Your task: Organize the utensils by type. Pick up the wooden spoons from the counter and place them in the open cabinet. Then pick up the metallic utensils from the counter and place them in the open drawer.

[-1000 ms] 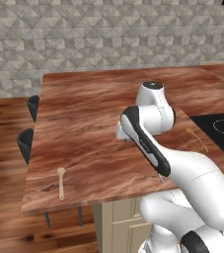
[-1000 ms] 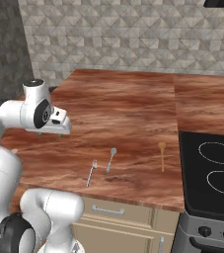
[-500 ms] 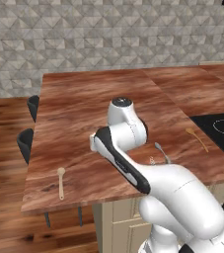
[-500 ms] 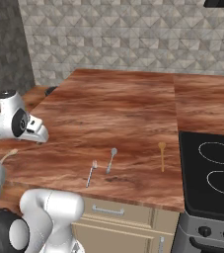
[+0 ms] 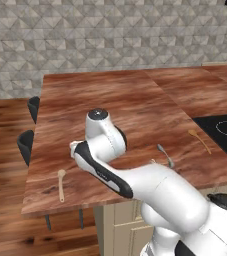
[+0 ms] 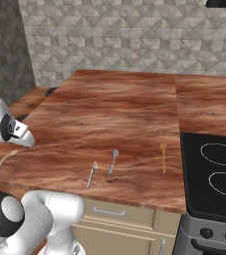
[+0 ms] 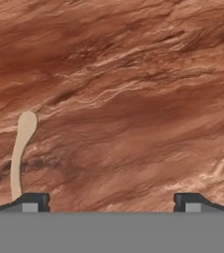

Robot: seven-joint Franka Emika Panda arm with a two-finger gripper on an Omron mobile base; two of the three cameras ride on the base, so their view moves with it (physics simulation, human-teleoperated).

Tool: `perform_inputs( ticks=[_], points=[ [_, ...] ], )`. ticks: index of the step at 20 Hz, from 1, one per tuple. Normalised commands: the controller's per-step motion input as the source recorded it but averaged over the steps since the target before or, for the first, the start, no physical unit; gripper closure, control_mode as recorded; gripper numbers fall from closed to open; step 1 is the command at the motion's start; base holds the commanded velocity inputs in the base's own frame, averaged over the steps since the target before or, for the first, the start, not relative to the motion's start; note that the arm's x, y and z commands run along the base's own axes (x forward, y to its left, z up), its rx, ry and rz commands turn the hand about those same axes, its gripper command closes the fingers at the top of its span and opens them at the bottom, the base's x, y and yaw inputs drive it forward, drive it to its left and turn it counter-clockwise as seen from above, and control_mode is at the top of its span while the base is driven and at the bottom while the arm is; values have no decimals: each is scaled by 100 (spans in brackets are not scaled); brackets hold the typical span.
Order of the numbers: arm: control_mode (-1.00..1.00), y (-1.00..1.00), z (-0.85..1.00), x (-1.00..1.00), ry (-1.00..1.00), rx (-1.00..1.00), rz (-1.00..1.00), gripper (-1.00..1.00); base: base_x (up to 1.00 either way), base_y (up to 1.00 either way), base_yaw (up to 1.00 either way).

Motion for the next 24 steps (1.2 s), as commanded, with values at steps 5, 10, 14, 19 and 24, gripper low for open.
perform_inputs(
  ticks=[5, 10, 14, 19, 24],
  points=[
    [-100, 58, -21, 16, 5, 0, -7, -100, 0, 0, 0],
    [-100, 43, -22, 9, 13, 0, -3, -100, 0, 0, 0],
    [-100, 29, -25, 15, 15, 0, 0, -100, 0, 0, 0],
    [-100, 43, -26, 20, 13, 0, 0, -100, 0, 0, 0],
    [-100, 35, -22, 20, 8, 0, 0, -100, 0, 0, 0]
  ],
)
